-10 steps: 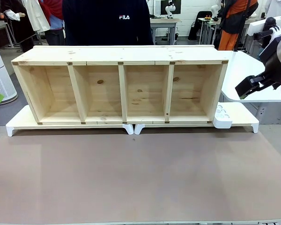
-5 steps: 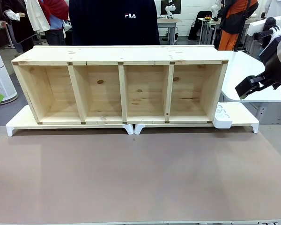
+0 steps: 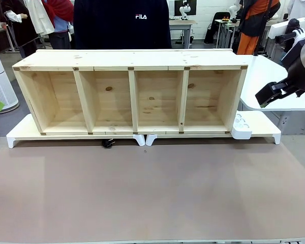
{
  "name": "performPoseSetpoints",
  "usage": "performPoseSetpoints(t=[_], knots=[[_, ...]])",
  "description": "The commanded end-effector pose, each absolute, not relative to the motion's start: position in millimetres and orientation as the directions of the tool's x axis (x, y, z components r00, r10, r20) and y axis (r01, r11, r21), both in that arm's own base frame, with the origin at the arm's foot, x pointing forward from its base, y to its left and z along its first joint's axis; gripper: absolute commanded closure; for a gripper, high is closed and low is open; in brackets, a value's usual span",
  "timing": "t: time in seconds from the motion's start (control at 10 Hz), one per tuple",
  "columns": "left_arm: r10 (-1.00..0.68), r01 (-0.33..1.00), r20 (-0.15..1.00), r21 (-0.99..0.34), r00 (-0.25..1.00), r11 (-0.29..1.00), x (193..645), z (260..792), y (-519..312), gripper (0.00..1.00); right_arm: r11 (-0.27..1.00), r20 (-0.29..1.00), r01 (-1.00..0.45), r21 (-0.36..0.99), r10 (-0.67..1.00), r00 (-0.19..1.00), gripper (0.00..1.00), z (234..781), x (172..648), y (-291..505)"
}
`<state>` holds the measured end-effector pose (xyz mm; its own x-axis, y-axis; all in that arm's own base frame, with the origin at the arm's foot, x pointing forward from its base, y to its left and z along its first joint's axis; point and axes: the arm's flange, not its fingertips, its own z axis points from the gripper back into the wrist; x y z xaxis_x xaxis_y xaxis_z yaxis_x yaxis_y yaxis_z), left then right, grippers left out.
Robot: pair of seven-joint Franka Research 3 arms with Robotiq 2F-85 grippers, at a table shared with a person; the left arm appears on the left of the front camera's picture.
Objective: Perform cable management.
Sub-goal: When the cord part of the Power Cable appears at the lower middle area of the table and stops, grasp the cord part of the Power Cable.
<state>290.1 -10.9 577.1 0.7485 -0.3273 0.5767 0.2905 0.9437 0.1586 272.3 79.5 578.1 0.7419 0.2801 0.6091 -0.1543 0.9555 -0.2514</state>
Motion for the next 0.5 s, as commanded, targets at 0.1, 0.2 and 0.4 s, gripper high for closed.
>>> performPoseSetpoints(t=[0.1, 0.2, 0.4], knots=[[-0.311, 0.277, 0.583, 0.150, 0.750, 0.949, 290.3, 577.7, -10.6, 0.00, 0.955, 0.608, -0.154, -0.253, 0.281, 0.742, 0.00, 577.9, 272.5, 79.5], [-0.311, 0.277, 0.583, 0.150, 0.750, 0.949, 290.3, 577.7, -10.6, 0.00, 0.955, 0.608, -0.154, -0.253, 0.281, 0.742, 0.00, 577.9, 272.5, 79.5], [-0.311, 0.277, 0.583, 0.150, 0.750, 0.949, 290.3, 577.7, -10.6, 0.00, 0.955, 0.608, -0.154, -0.253, 0.281, 0.742, 0.00, 577.9, 272.5, 79.5]])
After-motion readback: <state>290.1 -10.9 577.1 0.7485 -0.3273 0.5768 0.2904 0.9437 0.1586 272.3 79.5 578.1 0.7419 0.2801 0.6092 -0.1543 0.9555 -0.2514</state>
